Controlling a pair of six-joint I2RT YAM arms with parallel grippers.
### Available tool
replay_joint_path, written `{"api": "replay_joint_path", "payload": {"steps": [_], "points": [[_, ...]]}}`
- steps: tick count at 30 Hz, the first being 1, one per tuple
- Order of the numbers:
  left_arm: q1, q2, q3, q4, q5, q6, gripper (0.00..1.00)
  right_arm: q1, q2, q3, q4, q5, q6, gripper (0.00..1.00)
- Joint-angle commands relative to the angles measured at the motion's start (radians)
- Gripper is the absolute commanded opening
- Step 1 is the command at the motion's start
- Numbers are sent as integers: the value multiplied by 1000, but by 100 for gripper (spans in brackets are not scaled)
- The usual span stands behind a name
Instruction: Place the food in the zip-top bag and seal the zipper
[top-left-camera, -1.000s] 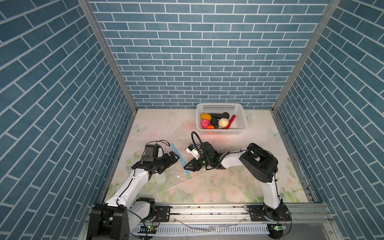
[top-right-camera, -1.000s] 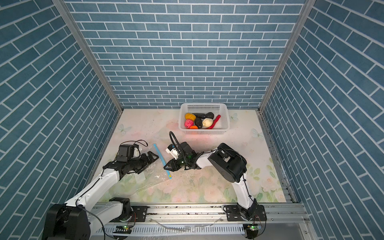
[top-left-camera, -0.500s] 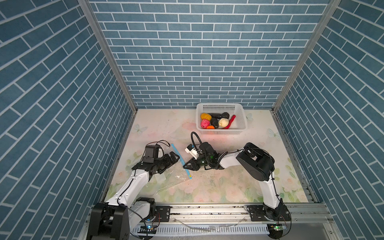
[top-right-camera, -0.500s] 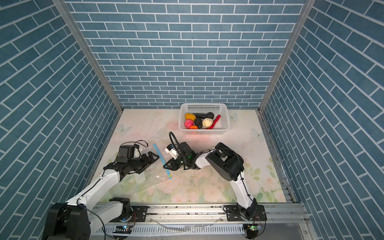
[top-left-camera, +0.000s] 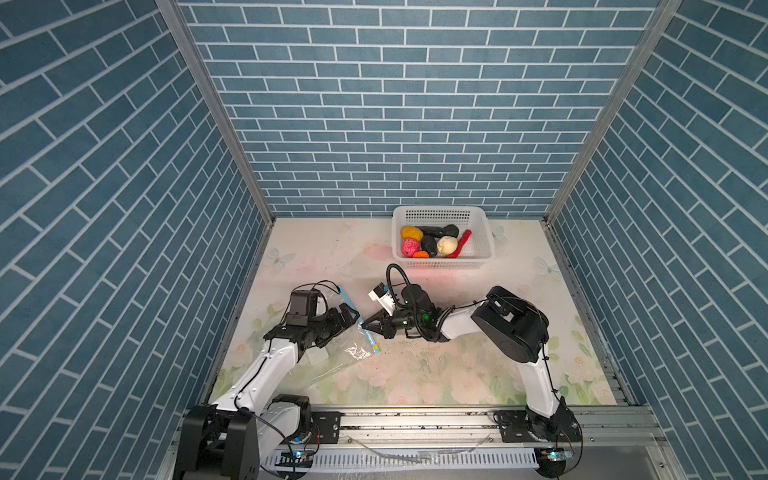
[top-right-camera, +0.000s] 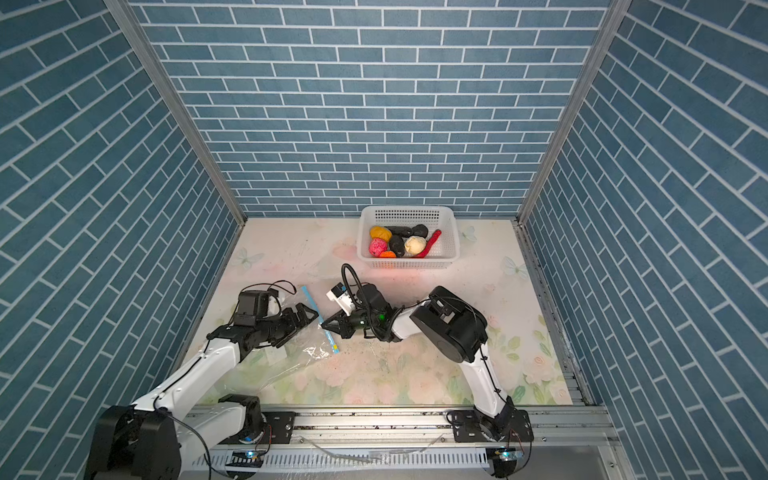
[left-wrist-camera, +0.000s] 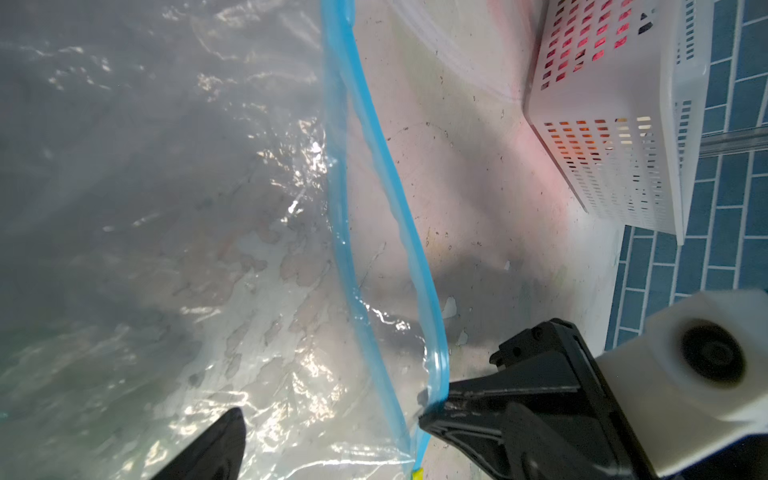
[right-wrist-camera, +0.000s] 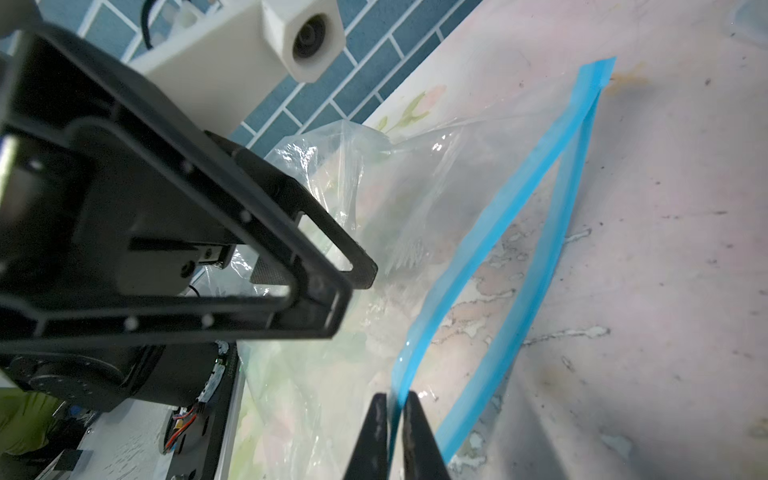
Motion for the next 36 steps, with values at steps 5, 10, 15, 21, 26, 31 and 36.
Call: {"api": "replay_joint_path", "payload": {"steps": [5, 10, 15, 21, 26, 31, 36], "points": [[6, 2, 66, -93, -7, 32, 97, 30, -16, -76, 92, 69, -145, 3], [6, 29, 136, -172, -14, 64, 91, 37, -74, -87, 4, 131, -286, 0], [4, 84, 220, -262, -27, 91, 83, 53, -134, -90, -96, 209, -466, 0], [-35, 184, 345, -359, -56, 139, 74, 62, -163, -86, -131, 245, -583, 0], [-102, 254, 443, -431, -130, 196, 75, 75, -173, -69, -178, 280, -651, 0], [-149, 332, 520, -511, -214, 256, 75, 81, -170, -68, -177, 306, -675, 0], [-193, 406, 570, -533, -254, 277, 75, 83, -166, -63, -174, 315, -684, 0]]}}
